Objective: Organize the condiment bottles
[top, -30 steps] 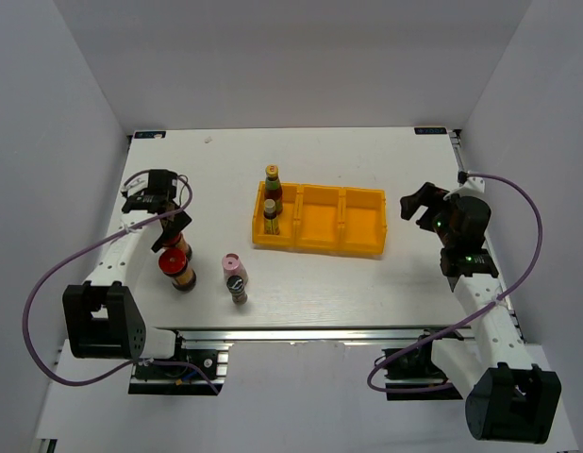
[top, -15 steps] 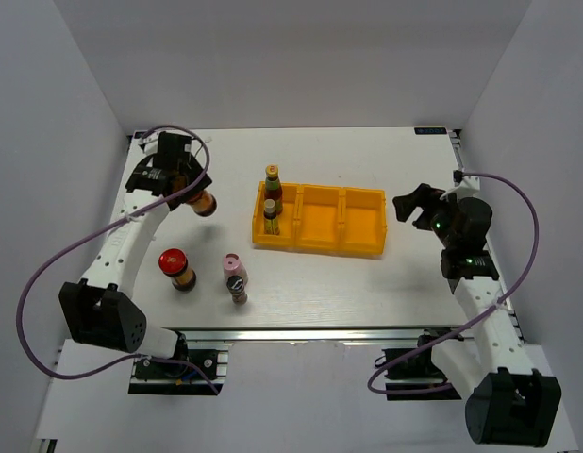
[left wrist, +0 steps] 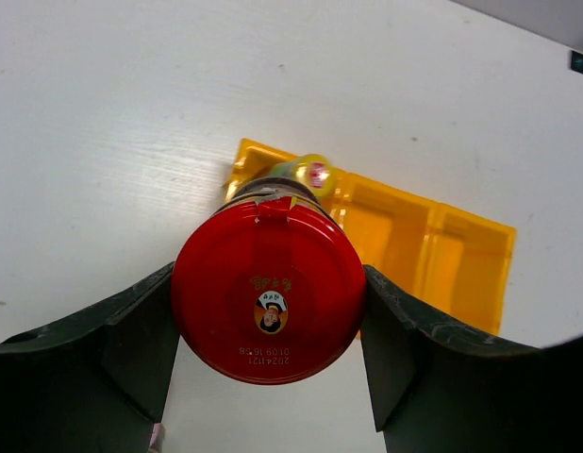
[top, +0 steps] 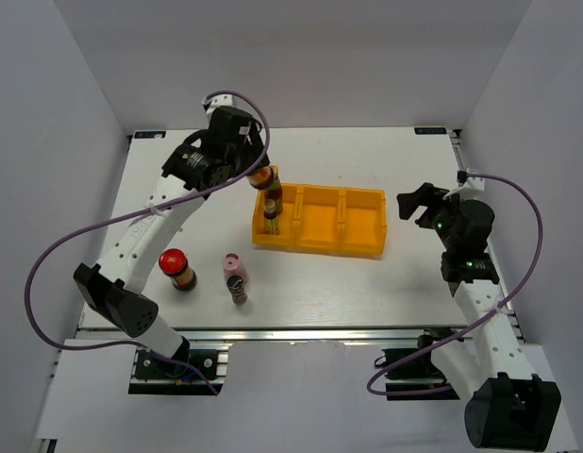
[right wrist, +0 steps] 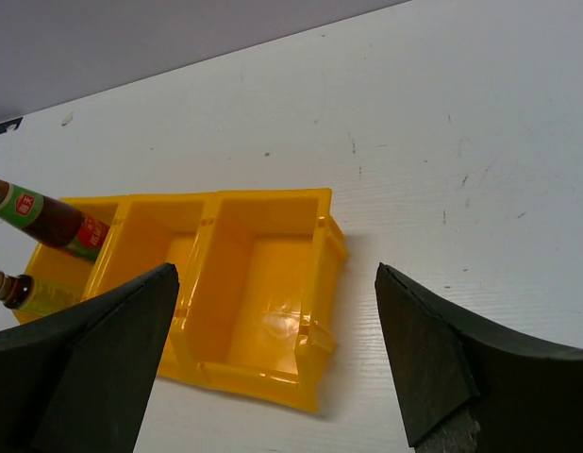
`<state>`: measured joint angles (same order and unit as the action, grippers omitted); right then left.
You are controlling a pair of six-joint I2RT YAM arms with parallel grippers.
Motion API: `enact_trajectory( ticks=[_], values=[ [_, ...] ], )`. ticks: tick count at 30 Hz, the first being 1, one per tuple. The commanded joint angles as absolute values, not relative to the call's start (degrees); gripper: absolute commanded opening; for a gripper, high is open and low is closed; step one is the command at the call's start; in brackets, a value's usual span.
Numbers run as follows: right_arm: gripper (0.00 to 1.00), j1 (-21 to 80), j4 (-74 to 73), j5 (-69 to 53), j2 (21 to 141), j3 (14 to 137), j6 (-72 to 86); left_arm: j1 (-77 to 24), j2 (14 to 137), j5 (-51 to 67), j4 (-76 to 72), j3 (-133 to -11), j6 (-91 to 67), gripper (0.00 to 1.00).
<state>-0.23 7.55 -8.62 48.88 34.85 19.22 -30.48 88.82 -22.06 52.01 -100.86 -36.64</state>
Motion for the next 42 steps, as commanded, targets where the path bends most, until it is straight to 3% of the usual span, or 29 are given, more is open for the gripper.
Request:
enact_trajectory(
  ticks=[1,9,20,34,42],
  values=[
    [0.89,-0.09,9.14,-7.38,48.61,35.42,18.72,-33.39,88.77,-27.68,48.69,-108.36,-34.02,0.0],
    [0.89,-0.09,9.76,-6.68,48.25,34.89,18.46,-41.04,94.47,-23.31,42.98,-111.88,-27.43,0.0],
    [0.89,-0.09,7.38,-1.14,49.57,35.77,18.28,-45.09,114.77,-16.87,46.67,-129.19,-26.19,0.0],
    [0.89,-0.09,8.44,-1.58,50.8,35.51,17.84,-45.18,122.87,-16.09,46.32,-129.72,-25.84,0.0],
    [0.89,-0.09,8.09,-1.67,50.45,35.6,17.58,-45.18,125.77,-19.51,43.69,-130.43,-23.29,0.11]
  ],
)
